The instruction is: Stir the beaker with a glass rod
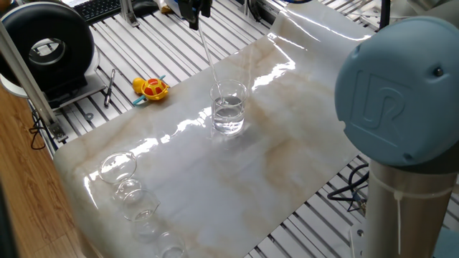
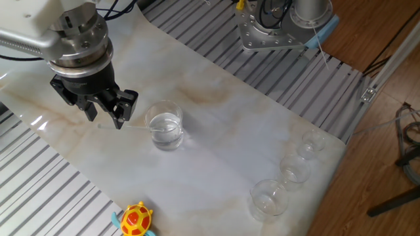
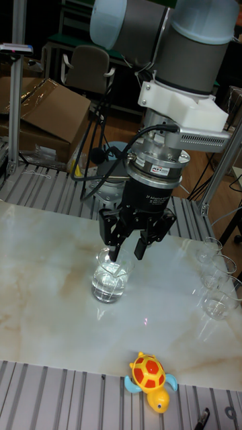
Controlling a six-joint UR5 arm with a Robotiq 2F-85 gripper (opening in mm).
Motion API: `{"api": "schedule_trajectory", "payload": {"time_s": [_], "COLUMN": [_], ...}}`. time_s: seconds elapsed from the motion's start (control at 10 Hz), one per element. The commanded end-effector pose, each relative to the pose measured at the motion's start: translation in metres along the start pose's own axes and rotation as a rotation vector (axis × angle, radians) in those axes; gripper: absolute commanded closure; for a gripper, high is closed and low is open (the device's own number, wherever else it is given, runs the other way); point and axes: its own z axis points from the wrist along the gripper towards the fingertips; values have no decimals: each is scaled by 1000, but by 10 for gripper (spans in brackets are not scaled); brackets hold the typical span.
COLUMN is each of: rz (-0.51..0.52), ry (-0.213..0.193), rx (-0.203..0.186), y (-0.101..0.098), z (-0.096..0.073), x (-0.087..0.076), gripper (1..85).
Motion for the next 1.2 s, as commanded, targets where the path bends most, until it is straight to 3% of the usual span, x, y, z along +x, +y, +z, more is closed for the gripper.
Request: {"api": "schedule_trajectory", "payload": {"time_s": [0.0,0.8,1.1], "rz": [-8,28,97], "ry": [-3,8,20], "rx": [-5,-14,-16], "y": [2,5,6], "z": [-5,-7,-7], "x": [-3,1,4], "gripper": [350,320,320]}}
